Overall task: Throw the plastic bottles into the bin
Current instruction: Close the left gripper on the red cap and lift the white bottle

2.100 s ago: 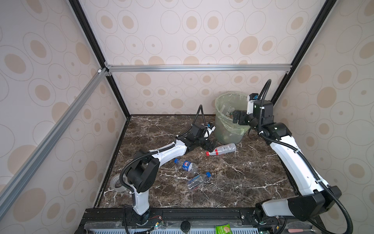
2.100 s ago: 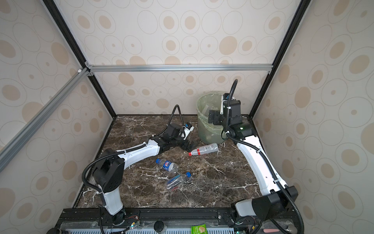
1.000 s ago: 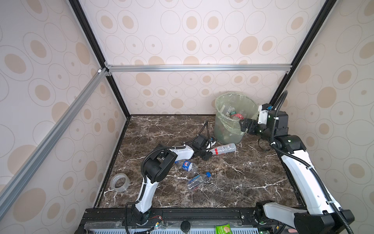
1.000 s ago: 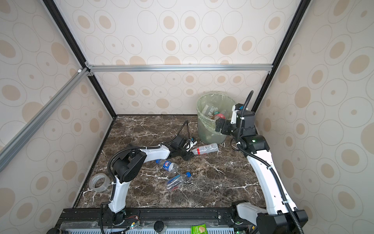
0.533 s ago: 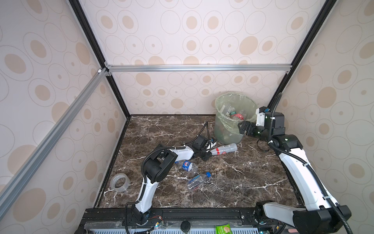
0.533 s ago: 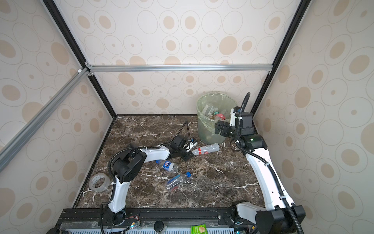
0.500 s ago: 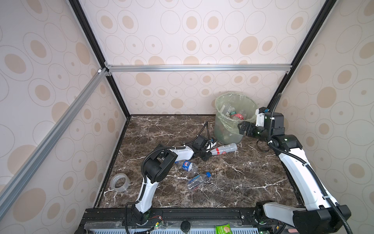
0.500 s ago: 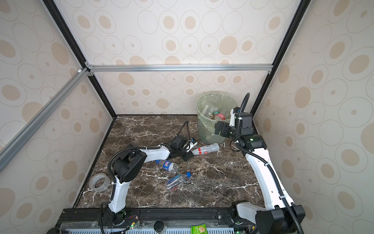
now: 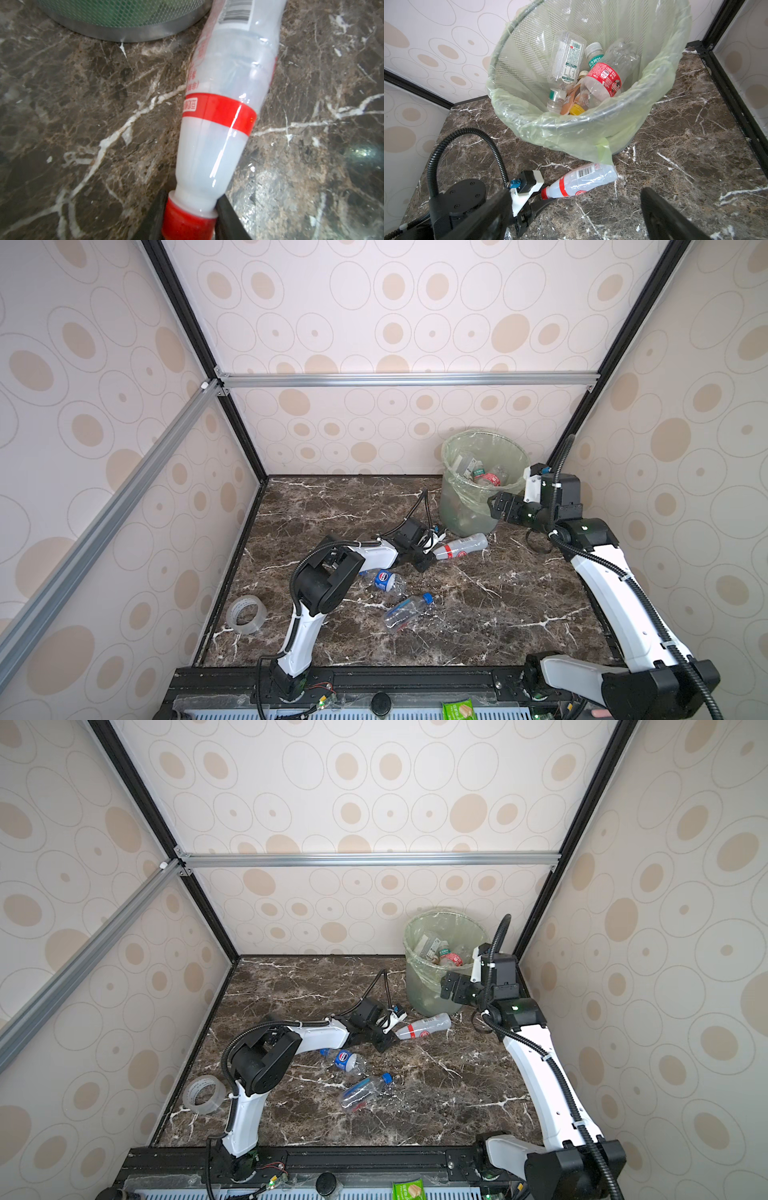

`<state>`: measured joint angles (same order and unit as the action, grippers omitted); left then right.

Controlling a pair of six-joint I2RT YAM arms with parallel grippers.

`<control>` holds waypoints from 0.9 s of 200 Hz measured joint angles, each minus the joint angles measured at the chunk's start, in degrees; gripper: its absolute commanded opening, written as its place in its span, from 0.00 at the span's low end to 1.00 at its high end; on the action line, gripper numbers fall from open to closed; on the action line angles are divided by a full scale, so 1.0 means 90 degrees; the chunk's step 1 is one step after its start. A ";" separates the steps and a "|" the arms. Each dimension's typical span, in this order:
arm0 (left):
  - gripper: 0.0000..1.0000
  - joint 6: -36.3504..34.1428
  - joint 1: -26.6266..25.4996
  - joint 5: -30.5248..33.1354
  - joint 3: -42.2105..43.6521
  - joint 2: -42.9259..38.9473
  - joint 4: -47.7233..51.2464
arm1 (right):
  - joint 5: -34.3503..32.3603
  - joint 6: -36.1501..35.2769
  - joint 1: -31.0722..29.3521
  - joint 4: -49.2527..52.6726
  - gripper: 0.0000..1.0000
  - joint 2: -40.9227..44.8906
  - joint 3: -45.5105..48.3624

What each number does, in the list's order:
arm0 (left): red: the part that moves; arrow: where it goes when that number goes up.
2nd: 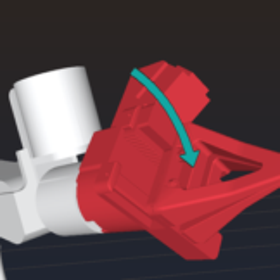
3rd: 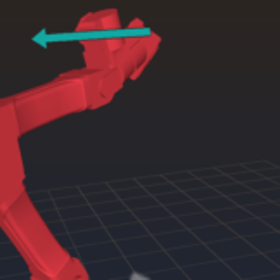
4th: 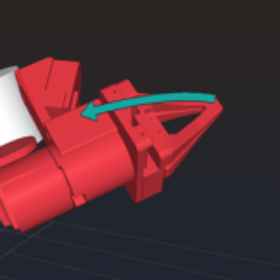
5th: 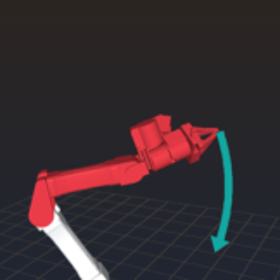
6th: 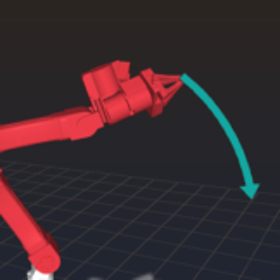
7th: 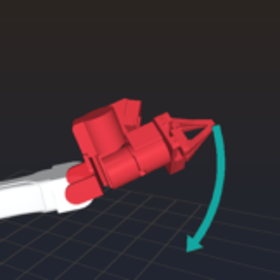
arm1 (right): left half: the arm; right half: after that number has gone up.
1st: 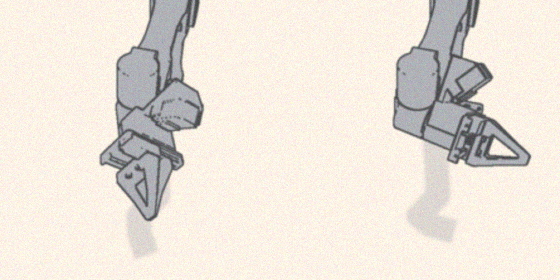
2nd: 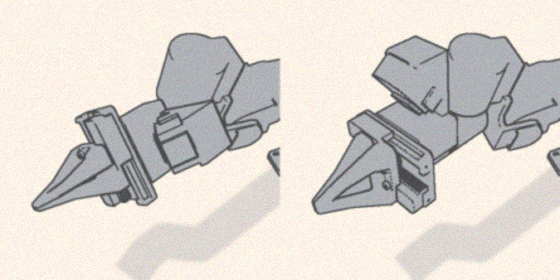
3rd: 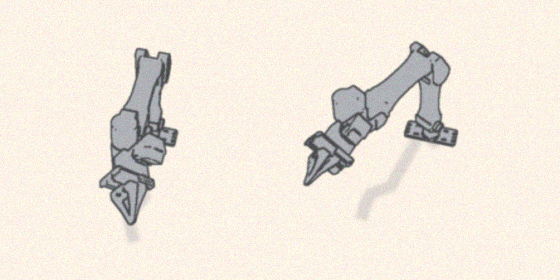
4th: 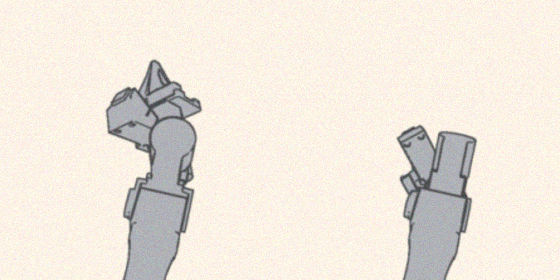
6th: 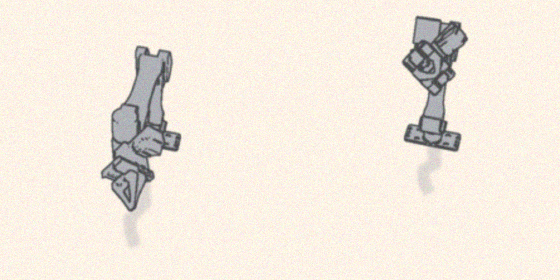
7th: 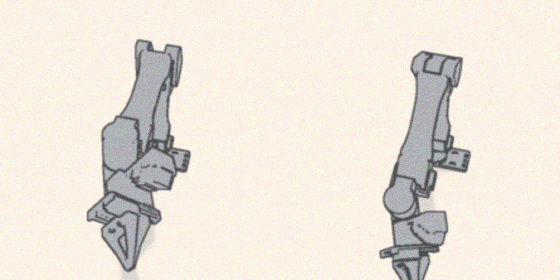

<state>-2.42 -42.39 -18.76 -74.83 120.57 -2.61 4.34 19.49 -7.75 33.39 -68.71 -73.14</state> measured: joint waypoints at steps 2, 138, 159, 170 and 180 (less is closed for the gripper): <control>0.28 -0.0002 0.0000 -0.0007 0.0007 -0.0002 0.0000 | -0.0002 0.0000 0.0000 0.0000 1.00 0.0000 0.0000; 0.20 0.0141 0.0058 -0.0095 0.0811 -0.0967 0.0007 | 0.0602 0.0481 0.0005 -0.0355 1.00 0.0134 0.0707; 0.21 0.0318 0.0204 -0.0126 0.1061 -0.1171 -0.0019 | 0.0695 0.0610 0.0005 -0.0437 1.00 0.0158 0.0741; 0.21 0.0440 0.0330 -0.0187 0.1239 -0.1341 -0.0068 | 0.0729 0.0707 -0.0017 -0.0544 1.00 0.0197 0.0811; 0.21 0.0546 0.0525 -0.0233 0.1406 -0.1549 -0.0119 | 0.0724 0.0826 -0.0075 -0.0622 1.00 0.0216 0.0862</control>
<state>2.50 -37.67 -20.86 -62.17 106.63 -3.68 10.85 26.92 -8.43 27.79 -66.76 -65.39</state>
